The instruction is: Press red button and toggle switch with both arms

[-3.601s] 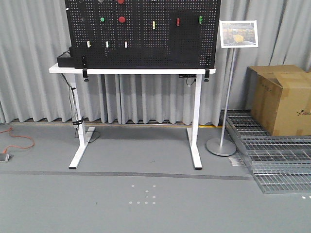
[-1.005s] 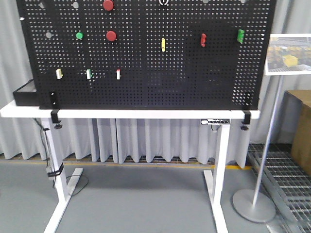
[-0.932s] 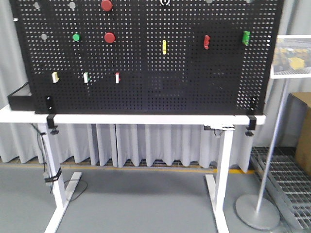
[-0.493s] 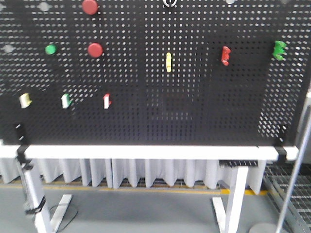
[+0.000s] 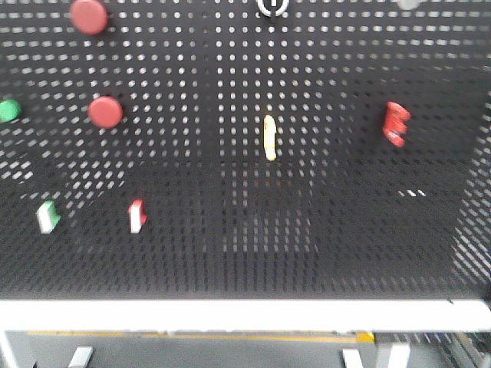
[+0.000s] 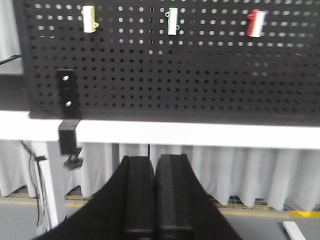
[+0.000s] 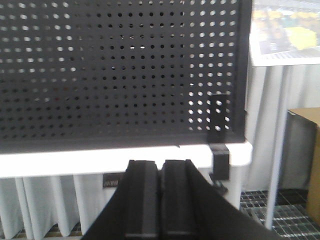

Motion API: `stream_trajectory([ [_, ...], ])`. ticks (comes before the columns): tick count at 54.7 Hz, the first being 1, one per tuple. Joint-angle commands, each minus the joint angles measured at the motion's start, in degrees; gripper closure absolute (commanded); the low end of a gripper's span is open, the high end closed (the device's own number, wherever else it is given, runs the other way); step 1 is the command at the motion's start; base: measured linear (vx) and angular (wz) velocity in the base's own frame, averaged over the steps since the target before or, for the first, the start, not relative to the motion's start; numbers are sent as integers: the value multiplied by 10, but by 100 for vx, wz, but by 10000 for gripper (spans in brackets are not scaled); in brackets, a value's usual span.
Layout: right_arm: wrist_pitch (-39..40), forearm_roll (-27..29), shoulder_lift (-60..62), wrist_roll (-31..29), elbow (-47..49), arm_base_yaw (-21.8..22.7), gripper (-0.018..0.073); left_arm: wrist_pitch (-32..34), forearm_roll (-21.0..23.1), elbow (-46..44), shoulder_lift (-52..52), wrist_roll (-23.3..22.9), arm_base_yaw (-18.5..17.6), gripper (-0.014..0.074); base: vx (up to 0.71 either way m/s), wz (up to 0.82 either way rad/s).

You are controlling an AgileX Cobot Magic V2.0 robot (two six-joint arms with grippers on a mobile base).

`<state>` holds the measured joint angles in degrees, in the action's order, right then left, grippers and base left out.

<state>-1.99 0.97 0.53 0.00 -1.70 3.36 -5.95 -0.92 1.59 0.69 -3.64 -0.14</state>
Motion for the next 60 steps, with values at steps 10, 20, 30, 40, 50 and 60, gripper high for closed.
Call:
stream_trajectory([
  [10, 45, -1, 7, -4, -3, 3, 559, 46, 4, 7, 7, -5, -3, 594, 26, 1],
  [20, 45, -1, 7, -4, -3, 3, 559, 46, 4, 7, 7, -5, -3, 594, 17, 0],
  [30, 45, -1, 7, -4, -3, 3, 559, 46, 4, 7, 7, -5, -3, 594, 8, 0],
  [40, 45, -1, 7, -4, -3, 3, 559, 46, 4, 7, 7, -5, -3, 594, 0, 1],
  [50, 45, -1, 7, -4, -3, 3, 559, 46, 4, 7, 7, -5, -3, 594, 0, 0],
  [60, 45, -1, 7, -4, -3, 3, 559, 46, 4, 7, 7, -5, -3, 594, 0, 0],
])
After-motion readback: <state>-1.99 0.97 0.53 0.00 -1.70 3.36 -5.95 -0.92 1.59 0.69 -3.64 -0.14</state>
